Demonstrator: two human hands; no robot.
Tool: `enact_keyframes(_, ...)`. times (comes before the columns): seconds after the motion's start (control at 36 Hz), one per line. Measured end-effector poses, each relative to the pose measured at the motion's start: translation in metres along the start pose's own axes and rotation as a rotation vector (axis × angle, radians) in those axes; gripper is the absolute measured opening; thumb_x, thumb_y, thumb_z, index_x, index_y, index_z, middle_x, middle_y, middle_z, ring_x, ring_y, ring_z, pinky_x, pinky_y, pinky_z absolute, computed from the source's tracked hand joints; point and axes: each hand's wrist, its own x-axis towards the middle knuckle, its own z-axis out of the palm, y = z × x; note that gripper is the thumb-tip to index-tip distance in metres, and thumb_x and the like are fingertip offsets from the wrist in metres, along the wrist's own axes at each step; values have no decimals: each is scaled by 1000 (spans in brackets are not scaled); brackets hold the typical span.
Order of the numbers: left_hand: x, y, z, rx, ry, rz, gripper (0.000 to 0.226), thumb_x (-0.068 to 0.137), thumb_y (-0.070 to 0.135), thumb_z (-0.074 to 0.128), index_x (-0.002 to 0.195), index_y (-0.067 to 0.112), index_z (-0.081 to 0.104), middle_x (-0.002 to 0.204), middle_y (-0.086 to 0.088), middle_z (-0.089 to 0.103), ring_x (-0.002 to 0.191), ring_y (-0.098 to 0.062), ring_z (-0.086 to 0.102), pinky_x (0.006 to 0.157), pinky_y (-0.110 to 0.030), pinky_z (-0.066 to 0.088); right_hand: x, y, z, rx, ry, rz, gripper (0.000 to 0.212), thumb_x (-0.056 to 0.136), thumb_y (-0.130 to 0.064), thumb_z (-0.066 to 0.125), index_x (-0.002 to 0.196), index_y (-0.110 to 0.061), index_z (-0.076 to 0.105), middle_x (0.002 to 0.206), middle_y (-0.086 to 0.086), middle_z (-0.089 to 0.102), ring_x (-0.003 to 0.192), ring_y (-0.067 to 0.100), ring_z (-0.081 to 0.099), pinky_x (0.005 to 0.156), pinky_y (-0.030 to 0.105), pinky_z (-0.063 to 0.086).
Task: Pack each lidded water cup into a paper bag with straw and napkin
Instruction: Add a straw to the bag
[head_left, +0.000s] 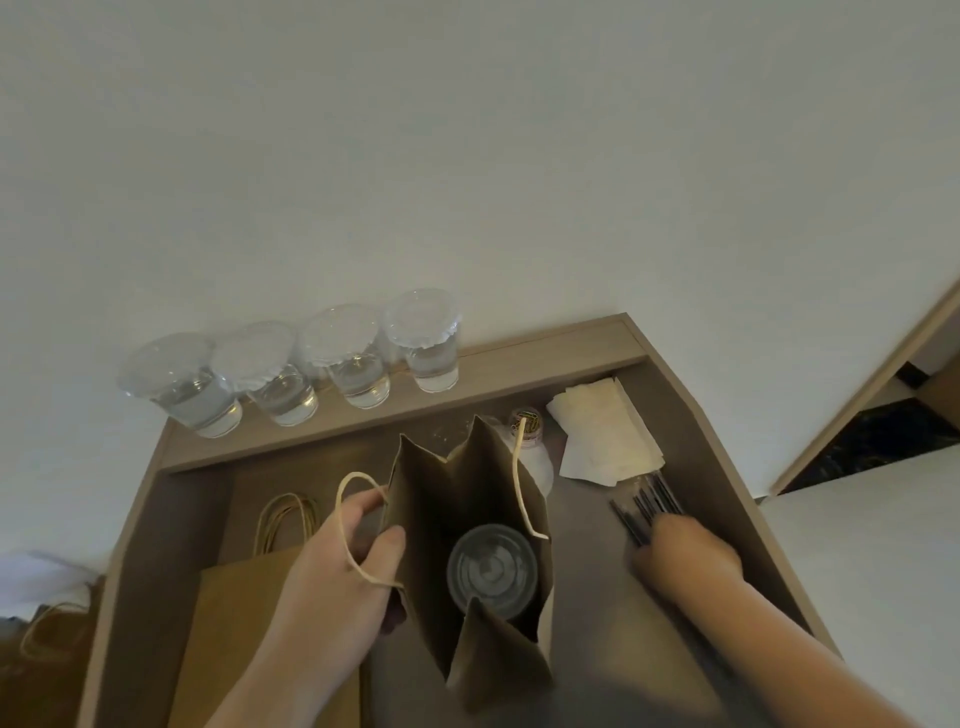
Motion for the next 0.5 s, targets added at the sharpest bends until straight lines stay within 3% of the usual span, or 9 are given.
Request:
enact_keyframes(0.19,-2,-1,-6,-15,-29,8,20,107,33,56,115,51,51,80,11,77,63,-16,76,51,-17,54,6,15,-19,136,89,-27,5,96,-36,65,95,-32,61,83,-9,70,73,9,69,70,33,62)
enact_keyframes(0.33,0,-7,-6,-11,-44,-4,29,106,35,58,132,44,49,76,4,75,66,-14,75,54,-17,55,4,9,-10,149,74,-42,9,93,-34,69,93,-30,61,90,-6,67,77,11,67,71,33,62)
enact_keyframes(0.5,-2,-9,-10,-42,-74,16,28,106,33,57,130,44,46,69,3,73,58,-12,72,50,-14,51,4,3,-1,343,147,-25,13,92,-25,74,87,-26,62,85,-2,69,76,16,67,68,34,59)
